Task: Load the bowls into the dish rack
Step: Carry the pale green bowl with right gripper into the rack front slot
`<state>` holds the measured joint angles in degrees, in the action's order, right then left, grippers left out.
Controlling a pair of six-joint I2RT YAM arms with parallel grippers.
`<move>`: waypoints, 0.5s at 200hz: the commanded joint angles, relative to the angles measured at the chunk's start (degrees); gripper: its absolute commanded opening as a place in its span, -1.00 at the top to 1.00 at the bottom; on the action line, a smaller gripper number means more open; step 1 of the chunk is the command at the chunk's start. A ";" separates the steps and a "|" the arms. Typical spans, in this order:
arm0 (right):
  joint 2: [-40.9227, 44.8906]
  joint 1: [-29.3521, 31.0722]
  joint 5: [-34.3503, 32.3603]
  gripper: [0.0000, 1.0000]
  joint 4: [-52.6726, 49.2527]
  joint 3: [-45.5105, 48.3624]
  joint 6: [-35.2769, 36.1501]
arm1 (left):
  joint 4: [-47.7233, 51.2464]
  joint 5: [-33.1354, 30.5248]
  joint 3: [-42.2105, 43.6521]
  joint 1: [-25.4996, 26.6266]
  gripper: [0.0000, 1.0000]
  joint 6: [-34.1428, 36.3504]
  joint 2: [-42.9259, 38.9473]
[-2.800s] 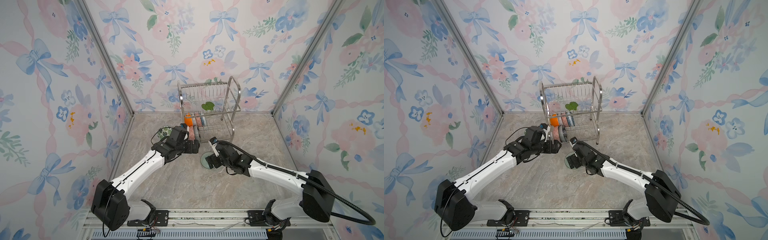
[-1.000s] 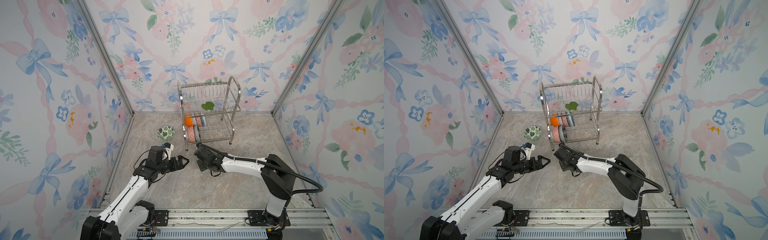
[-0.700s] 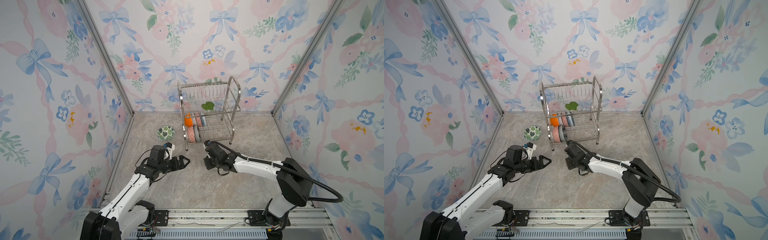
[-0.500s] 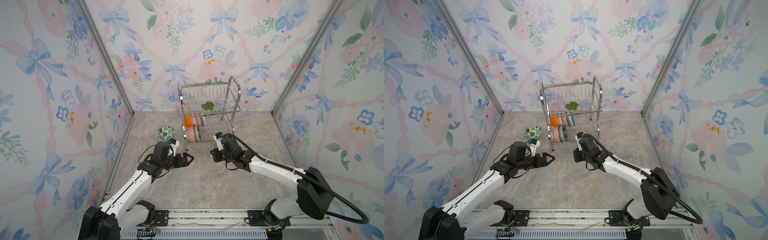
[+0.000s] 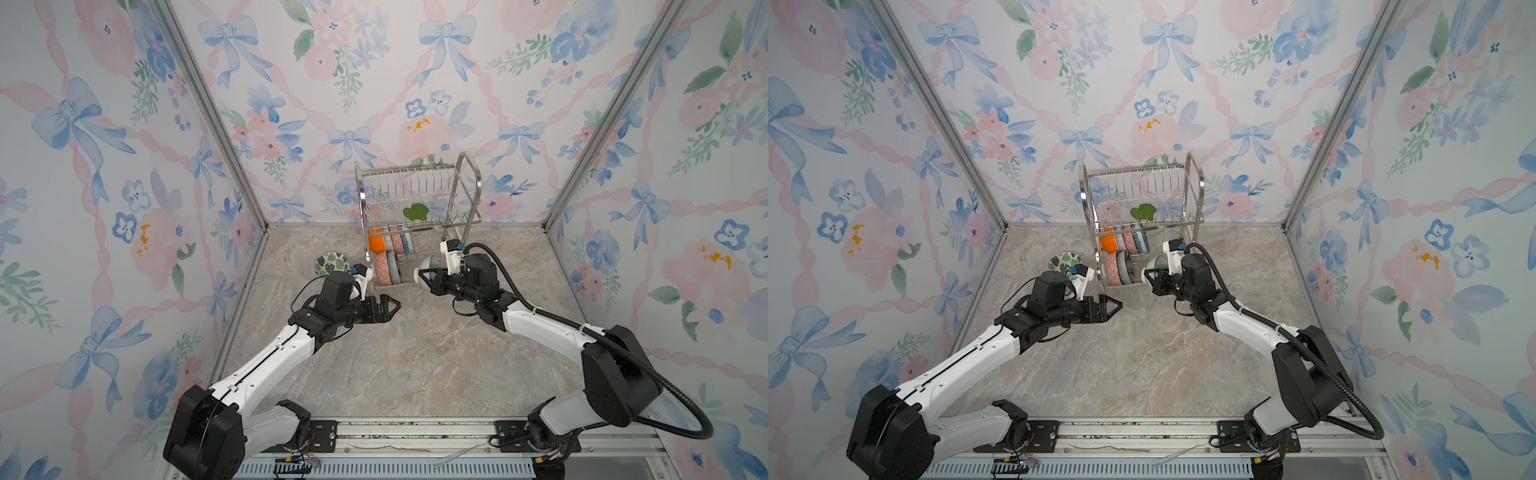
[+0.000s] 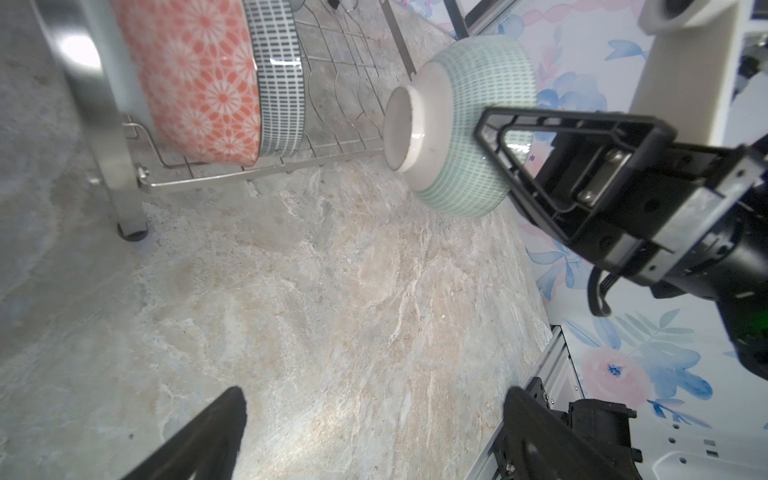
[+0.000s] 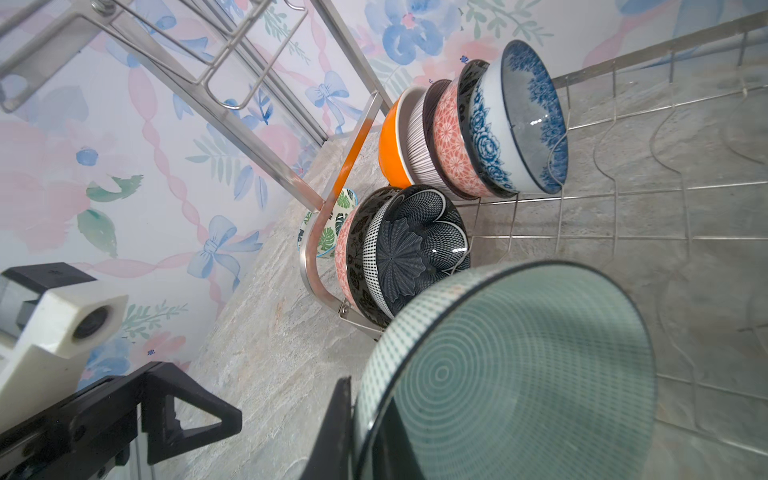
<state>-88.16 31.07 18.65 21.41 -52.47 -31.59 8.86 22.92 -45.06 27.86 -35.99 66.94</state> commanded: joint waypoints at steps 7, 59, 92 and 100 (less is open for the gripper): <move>-2.93 -1.43 4.36 1.00 14.02 -2.57 -4.62 | -0.84 -1.20 -2.03 0.75 -0.96 1.79 0.87; -9.55 -3.33 7.50 1.00 18.67 -5.88 -8.14 | -0.77 -1.81 -1.92 1.01 -0.96 2.22 1.19; -13.59 -4.00 9.57 1.00 23.43 -7.50 -10.59 | -0.78 -1.95 -1.85 0.99 -0.96 2.50 1.74; -14.73 -4.04 10.02 1.00 24.25 -8.13 -11.21 | -0.75 -1.91 -1.96 1.05 -0.96 2.72 1.97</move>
<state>-100.60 27.66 25.65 36.60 -57.06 -40.36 8.62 21.63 -46.46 28.60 -35.03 67.99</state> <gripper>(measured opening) 0.112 0.980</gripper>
